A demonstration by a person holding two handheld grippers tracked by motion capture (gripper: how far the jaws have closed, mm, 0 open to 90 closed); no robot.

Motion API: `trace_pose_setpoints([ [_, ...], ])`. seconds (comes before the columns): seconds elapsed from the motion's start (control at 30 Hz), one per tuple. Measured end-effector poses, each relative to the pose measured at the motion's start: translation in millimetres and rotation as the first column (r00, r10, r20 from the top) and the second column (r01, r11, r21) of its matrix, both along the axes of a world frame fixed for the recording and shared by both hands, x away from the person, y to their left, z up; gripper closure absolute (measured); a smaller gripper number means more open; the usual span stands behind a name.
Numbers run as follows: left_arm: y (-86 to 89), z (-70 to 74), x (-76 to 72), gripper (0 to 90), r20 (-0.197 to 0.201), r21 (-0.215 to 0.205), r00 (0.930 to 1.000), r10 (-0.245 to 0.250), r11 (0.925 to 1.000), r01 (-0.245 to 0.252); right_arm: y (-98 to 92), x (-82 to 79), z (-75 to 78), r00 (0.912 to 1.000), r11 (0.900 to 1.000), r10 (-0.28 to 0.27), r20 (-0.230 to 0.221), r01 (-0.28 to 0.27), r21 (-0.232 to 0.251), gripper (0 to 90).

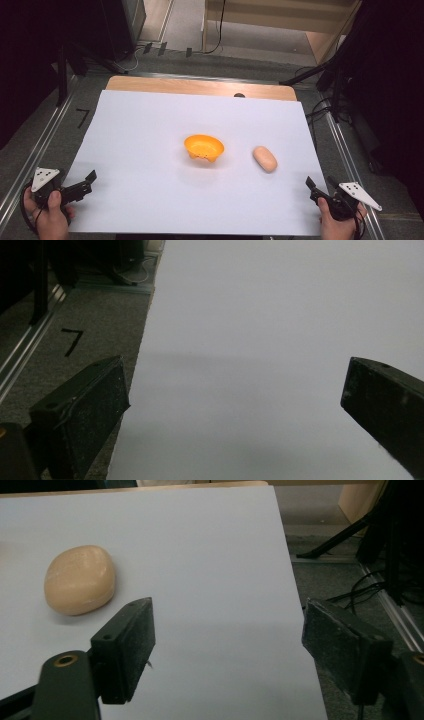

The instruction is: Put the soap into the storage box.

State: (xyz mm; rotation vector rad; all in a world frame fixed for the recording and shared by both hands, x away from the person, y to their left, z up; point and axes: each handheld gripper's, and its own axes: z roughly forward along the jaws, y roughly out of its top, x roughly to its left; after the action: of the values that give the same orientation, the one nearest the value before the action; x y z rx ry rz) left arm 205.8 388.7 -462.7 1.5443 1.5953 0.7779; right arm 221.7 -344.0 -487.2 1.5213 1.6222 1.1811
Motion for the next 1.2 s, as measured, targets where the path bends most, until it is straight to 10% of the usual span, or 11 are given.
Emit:
trace_pose_setpoints([
  [0.3, 0.6, 1.2, 1.7, 0.0, -0.014, -0.001, 0.9997, 0.022, 0.9998, -0.022, 10.8, 7.1, 6.0, 0.9986, 0.981, 0.052, -0.013, -0.054, -0.188, 46.4],
  [0.53, 0.2, 2.6, 3.2, 13.8, 0.001, 0.011, 0.9977, 0.067, 0.9977, -0.067, 10.9, 11.3, 22.5, 0.9795, 0.978, 0.173, -0.103, -0.184, -0.103, 44.1],
  [0.7, -7.5, 1.8, 0.5, 11.2, 0.027, 0.085, 0.9979, 0.058, 0.9946, -0.06, 19.6, 15.9, 23.0, 0.9552, 0.967, 0.209, -0.209, -0.234, -0.1, 33.8],
  [0.83, -4.5, 1.1, -5.6, 7.5, 0.066, 0.047, 0.9978, 0.004, 0.9989, -0.008, 27.8, 22.8, 27.3, 0.9247, 0.946, 0.252, -0.286, -0.297, -0.128, 27.4],
  [0.93, -4.7, 0.6, -4.4, 7.1, 0.044, 0.052, 0.999, 0.006, 0.9986, -0.008, 34.3, 35.0, 23.5, 0.8814, 0.938, 0.276, -0.384, -0.334, -0.093, 16.5],
  [1.2, -7.5, 0.0, -6.2, 0.0, 0.066, 0.069, 0.9973, -0.032, 0.9973, 0.027, 46.9, 52.6, 23.9, 0.8362, 0.921, 0.299, -0.46, -0.379, -0.09, 14.8],
])
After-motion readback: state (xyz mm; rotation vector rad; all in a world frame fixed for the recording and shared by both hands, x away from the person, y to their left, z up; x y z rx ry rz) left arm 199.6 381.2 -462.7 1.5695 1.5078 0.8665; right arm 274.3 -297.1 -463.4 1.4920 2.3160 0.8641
